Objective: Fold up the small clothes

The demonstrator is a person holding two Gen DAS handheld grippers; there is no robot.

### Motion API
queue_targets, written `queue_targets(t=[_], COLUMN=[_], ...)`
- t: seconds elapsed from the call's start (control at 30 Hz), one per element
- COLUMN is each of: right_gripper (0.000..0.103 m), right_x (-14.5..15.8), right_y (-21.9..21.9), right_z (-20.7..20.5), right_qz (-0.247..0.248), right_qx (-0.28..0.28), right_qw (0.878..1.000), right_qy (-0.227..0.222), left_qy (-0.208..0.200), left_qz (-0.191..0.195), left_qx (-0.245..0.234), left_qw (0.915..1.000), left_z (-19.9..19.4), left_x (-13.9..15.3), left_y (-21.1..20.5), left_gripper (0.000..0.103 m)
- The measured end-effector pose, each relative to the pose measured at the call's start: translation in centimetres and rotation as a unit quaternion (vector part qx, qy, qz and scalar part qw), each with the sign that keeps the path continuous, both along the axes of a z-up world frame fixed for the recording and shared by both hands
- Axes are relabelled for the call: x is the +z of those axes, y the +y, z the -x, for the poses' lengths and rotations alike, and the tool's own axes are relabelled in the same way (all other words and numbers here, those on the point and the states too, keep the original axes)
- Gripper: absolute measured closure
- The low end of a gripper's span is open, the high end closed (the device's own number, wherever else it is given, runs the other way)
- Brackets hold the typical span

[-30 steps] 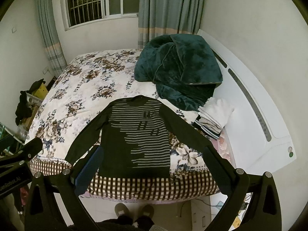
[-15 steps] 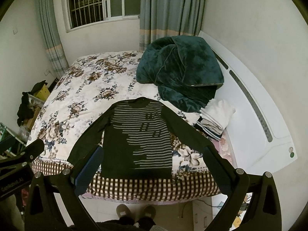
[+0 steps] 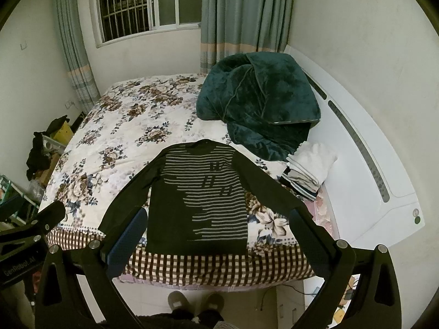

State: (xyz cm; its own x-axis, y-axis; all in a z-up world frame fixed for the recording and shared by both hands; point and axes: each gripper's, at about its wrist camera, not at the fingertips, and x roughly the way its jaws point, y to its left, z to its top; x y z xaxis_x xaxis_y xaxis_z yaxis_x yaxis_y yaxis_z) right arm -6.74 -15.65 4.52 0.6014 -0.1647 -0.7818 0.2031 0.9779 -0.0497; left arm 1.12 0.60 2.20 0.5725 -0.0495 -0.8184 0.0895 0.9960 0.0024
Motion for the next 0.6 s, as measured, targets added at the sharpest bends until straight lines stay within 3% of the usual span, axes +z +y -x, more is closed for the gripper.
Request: queue_targets(t=[0.6], right_gripper=[0.000], right_x=[0.8], right_y=[0.7], right_z=[0.7], right_qz=[0.000], right_qx=[0.004], right_qw=[1.000], right_qy=[-0.005], left_qy=[0.000], left_qz=[0.003], left_qx=[0.002], left_qw=[1.0000], left_z=[1.1], left_x=[0.1], left_y=[0.4], left_gripper=[0.000])
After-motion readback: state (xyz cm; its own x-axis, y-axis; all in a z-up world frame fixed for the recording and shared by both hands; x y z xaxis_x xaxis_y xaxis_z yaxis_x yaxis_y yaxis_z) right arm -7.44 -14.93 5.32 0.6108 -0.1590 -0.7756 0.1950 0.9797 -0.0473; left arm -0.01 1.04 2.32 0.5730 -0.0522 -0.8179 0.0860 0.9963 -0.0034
